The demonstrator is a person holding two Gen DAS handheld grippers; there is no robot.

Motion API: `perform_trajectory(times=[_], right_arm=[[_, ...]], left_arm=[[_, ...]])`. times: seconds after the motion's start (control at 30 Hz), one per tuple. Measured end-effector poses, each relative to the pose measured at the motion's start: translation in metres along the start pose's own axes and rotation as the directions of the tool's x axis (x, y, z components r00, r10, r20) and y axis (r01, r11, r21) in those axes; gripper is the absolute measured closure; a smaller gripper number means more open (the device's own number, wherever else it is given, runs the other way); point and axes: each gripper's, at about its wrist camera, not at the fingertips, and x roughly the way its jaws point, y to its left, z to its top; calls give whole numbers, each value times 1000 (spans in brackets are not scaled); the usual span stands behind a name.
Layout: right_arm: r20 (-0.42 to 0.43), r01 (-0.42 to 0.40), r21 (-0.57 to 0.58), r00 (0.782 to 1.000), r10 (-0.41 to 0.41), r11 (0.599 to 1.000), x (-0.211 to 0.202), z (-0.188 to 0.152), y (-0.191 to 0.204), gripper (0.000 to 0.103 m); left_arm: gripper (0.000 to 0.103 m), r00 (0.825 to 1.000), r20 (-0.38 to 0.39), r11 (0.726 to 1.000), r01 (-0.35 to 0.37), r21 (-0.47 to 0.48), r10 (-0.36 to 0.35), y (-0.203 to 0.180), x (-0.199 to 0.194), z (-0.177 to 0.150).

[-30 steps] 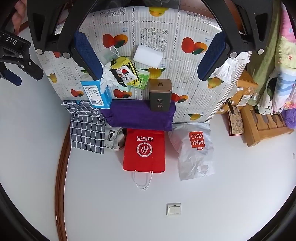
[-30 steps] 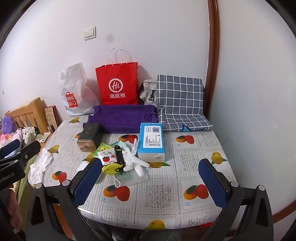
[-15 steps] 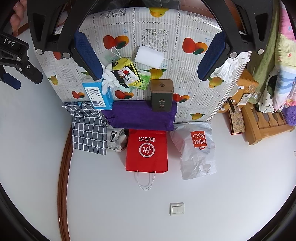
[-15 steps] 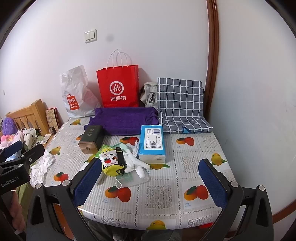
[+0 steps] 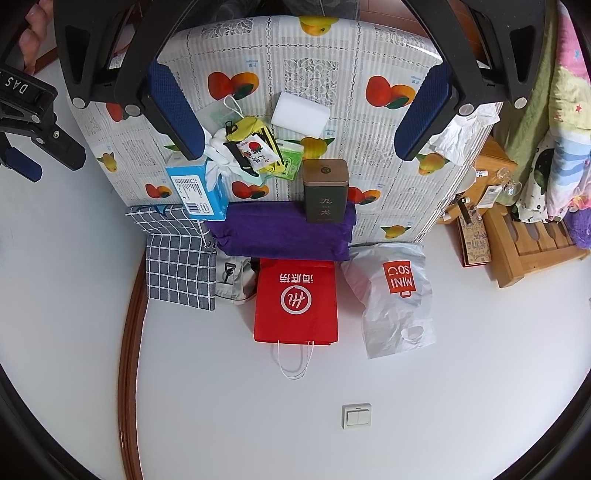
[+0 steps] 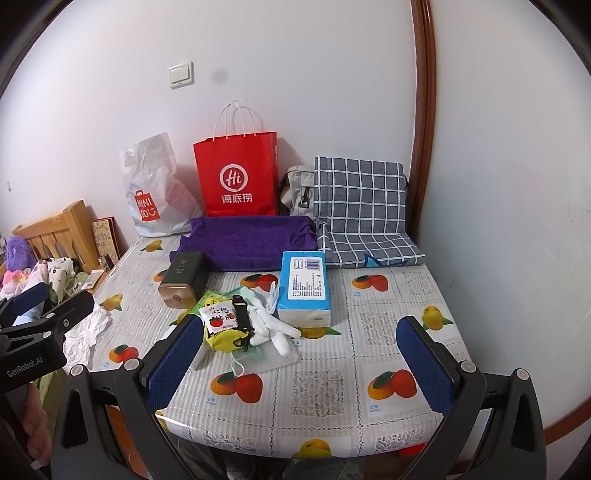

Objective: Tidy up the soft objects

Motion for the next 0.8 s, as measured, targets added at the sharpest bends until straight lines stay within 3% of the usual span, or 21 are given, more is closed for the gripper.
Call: perform_trajectory(times=[0.8], right_arm=[[7, -3, 0, 1000, 3, 1000, -4, -1, 2, 0]], left_arm=[[0, 1000, 0, 1000, -2, 1, 2, -3, 0, -1]])
